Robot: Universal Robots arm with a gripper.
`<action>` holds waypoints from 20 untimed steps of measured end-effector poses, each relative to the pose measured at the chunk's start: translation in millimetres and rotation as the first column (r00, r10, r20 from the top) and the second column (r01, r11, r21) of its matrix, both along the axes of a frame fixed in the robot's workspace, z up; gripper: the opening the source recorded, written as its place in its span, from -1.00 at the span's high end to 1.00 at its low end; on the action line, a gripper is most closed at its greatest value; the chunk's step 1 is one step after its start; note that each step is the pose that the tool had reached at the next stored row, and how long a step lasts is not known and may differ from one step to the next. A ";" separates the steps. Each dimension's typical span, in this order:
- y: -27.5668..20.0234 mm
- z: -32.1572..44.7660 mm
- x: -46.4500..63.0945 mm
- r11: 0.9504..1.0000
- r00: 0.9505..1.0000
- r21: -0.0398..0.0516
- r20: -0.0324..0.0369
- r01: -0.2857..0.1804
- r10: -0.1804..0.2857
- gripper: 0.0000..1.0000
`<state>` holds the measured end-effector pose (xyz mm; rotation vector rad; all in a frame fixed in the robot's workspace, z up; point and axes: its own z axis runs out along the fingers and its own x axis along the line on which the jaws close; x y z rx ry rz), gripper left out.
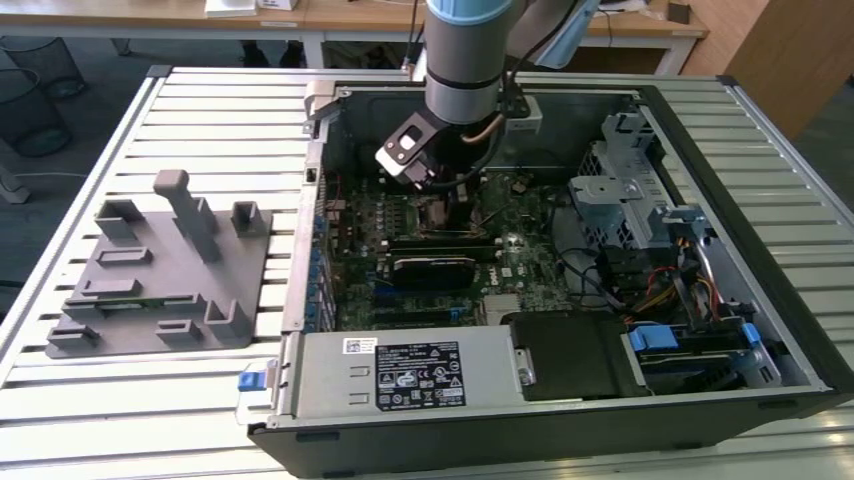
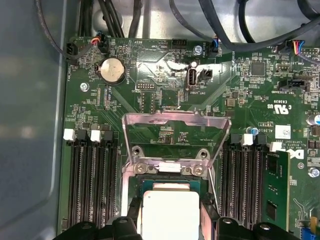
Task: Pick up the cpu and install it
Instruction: 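Place the cpu into insertion slot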
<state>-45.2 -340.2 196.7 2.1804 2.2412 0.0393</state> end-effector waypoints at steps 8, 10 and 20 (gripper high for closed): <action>0.0 -3.9 0.0 1.000 1.000 0.000 0.000 0.003 -0.003 -0.08; -0.1 -4.6 -0.1 1.000 1.000 -0.001 0.000 0.003 -0.003 -0.08; 0.2 -5.6 0.1 1.000 1.000 0.001 0.001 0.003 -0.003 -0.11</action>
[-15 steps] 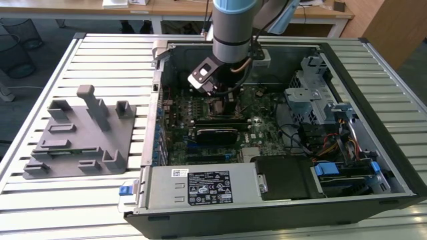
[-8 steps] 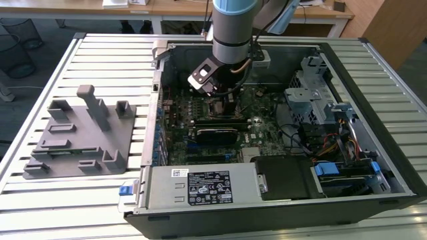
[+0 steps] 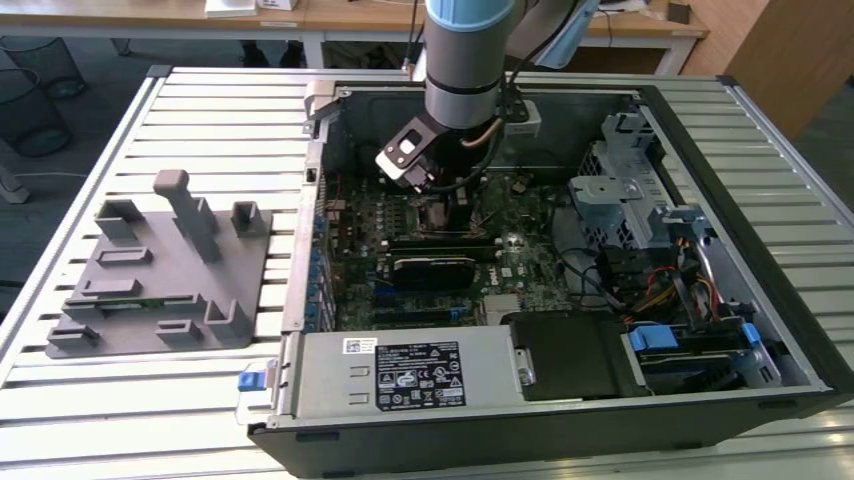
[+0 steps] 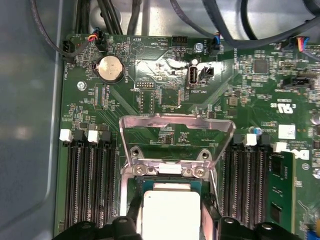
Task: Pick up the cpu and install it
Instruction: 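Place the cpu into insertion slot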
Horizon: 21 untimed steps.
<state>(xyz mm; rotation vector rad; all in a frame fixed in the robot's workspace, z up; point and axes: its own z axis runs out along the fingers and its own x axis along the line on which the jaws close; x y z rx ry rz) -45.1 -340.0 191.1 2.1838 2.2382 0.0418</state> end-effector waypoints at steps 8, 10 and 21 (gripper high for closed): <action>-0.3 1.4 -0.2 1.000 1.000 -0.002 -0.001 0.000 0.000 -0.23; -0.2 2.7 -0.2 1.000 1.000 -0.001 -0.001 0.000 0.000 -0.23; -0.2 17.6 -0.2 1.000 1.000 -0.001 -0.004 0.000 0.000 -0.08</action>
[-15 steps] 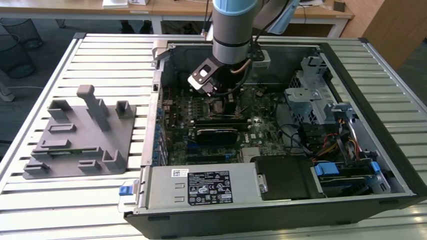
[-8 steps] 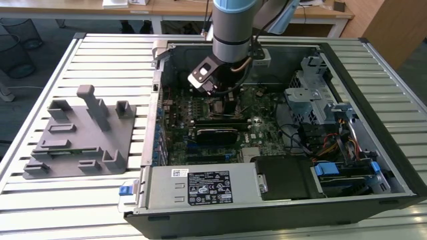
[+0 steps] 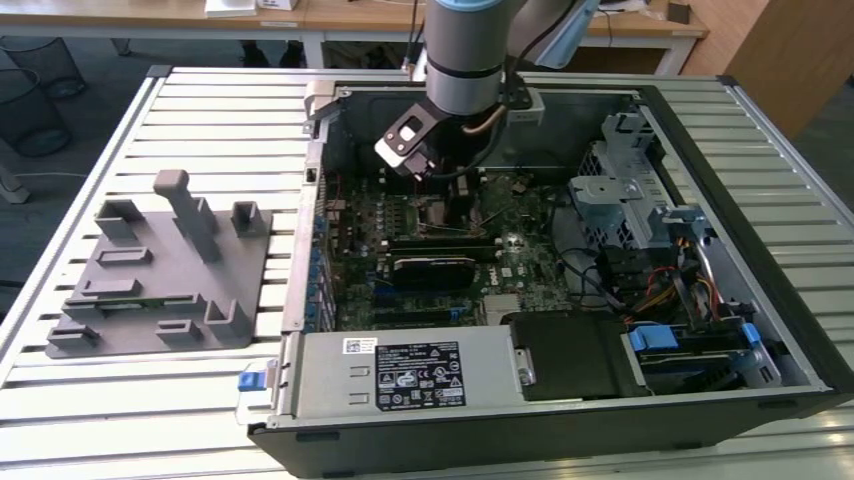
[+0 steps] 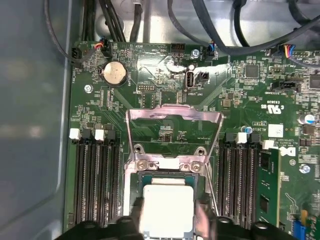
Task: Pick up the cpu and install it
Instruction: 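Place the cpu into insertion slot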
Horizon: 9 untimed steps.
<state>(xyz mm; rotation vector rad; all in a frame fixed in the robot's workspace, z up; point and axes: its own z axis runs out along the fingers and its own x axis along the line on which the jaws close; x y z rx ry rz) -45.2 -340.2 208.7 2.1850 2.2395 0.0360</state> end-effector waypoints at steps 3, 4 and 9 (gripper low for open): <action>0.0 4.6 0.0 1.000 1.000 0.000 -0.001 0.000 0.000 0.16; 0.0 5.7 0.0 1.000 1.000 0.000 -0.001 0.000 0.000 0.16; 0.0 8.8 0.0 1.000 1.000 0.000 -0.002 0.000 0.000 0.62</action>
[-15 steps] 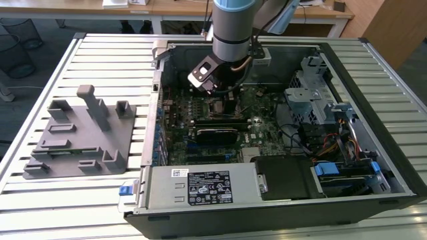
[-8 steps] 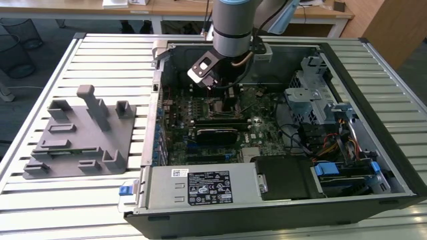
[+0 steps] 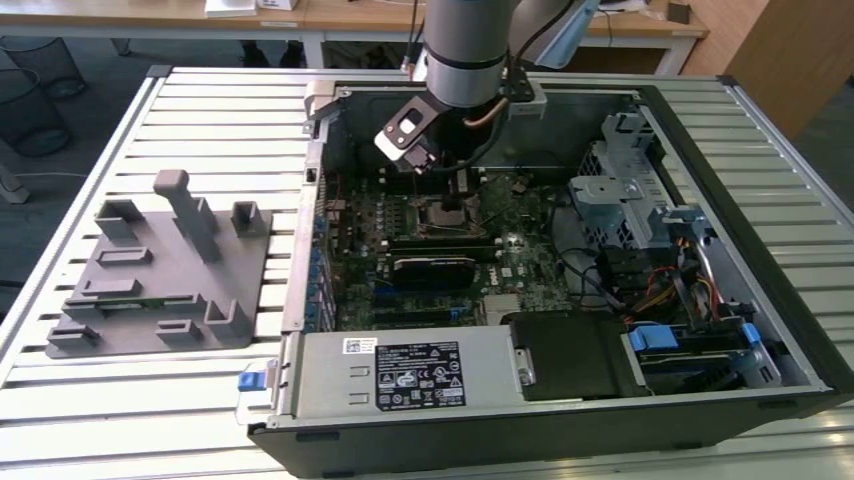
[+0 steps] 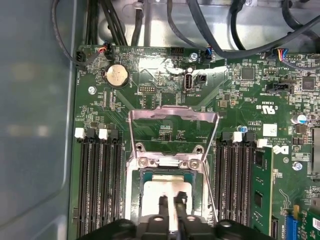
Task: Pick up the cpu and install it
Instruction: 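Place the cpu into insertion slot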
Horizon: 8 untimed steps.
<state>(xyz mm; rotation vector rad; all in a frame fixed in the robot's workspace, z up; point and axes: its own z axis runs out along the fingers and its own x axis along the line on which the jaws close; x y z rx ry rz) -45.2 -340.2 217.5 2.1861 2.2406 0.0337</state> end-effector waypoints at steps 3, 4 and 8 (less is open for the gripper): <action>0.0 1.6 0.0 1.000 1.000 0.000 0.000 0.000 0.000 0.74; 0.0 2.0 0.0 1.000 1.000 0.000 0.000 0.000 0.000 0.79; 0.0 4.5 0.0 1.000 1.000 0.000 0.000 0.000 0.000 0.79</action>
